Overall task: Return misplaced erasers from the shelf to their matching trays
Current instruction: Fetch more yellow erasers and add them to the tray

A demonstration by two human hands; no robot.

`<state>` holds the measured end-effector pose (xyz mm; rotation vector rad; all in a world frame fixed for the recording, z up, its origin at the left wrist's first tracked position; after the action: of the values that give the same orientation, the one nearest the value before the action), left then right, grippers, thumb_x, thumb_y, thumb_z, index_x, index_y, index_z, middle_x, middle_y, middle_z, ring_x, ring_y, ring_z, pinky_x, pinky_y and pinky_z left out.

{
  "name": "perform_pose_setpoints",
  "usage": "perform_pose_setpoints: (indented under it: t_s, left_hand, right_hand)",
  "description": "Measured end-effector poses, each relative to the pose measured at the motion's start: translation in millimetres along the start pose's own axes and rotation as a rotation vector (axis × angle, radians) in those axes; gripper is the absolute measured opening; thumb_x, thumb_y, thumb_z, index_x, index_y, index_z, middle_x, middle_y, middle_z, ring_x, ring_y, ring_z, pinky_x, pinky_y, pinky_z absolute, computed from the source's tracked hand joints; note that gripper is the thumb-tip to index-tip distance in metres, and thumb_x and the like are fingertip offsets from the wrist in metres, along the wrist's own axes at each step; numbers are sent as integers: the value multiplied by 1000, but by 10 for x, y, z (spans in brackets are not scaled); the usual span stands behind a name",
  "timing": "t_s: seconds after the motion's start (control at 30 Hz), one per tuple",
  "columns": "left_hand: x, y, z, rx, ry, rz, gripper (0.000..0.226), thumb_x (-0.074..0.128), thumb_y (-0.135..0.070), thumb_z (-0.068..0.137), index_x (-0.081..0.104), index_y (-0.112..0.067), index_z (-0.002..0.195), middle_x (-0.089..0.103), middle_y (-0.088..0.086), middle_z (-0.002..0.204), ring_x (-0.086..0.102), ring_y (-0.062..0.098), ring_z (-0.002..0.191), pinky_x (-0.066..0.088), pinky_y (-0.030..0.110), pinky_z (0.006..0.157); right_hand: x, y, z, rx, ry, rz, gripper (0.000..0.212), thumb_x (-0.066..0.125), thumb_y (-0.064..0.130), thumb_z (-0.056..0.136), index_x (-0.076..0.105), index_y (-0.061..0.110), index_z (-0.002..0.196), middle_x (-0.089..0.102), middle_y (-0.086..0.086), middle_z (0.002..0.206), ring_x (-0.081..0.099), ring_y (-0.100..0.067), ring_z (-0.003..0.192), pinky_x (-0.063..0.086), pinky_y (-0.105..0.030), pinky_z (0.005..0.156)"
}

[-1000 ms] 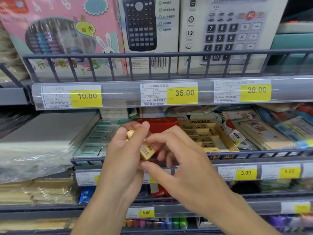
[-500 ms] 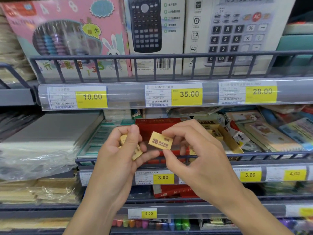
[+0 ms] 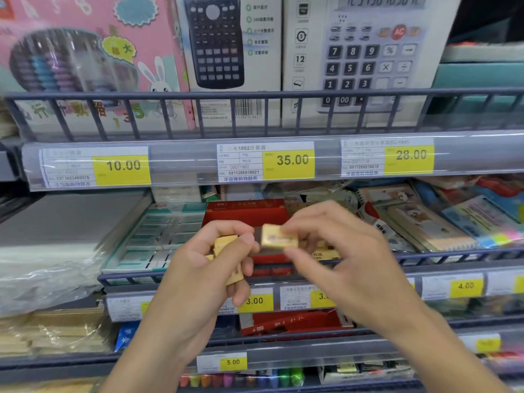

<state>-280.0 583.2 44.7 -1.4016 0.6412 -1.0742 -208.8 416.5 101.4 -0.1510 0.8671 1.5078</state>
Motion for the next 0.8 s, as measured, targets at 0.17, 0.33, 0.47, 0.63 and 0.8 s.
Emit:
perform_pose_setpoints:
  t_s: [0.17,0.33,0.47,0.63,0.8]
  left_hand:
    - [-20,-1,41,-29,-44,-96,23,75,-13,83,71,-11,105,76,16,94,66,17,65,44,25,41]
    - [-7,-42,37,-20,-50,-121,24,78,-23,72,77,-12,94,77,21,98,74,23,75,50,28,44]
    - [13,-67,23,-20,-30,-83,20,80,-28,70,81,-19,88,78,16,101,75,22,79,53,28,47]
    - [7,-89,-9,-12,-24,-69,29,82,-34,71,81,-17,95,76,14,95,76,23,82,56,28,49]
    - [68,-86,-35,-24,5,-59,30,78,-41,74,79,-17,94,75,12,89,74,23,75,52,26,41]
  right_hand:
    - [-467,-820,149,440,126,-247,16,71,34,89,71,43,102,73,16,86,65,-1,72,50,-17,64]
    - [-297,-1289,233,565,403,-397,22,69,33,93,69,32,114,69,7,110,64,-16,100,51,-28,90]
    - [-152,-1411,302,539,478,-461,21,68,33,93,69,34,114,61,10,105,60,-13,96,44,-21,81]
    - [-80,-1481,344,480,487,-458,16,72,32,90,72,35,106,60,18,97,57,-5,88,43,-21,79]
    - [-80,-1490,329,460,497,-448,19,70,36,91,73,34,110,54,15,103,52,-7,91,39,-21,80]
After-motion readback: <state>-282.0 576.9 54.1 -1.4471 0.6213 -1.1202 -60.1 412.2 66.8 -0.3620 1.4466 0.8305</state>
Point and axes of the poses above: each hand's wrist, its own z-axis towards the middle knuckle, its own x-axis out of the palm, y = z × x, the point moved 7 cm from there along z, towards the middle knuckle
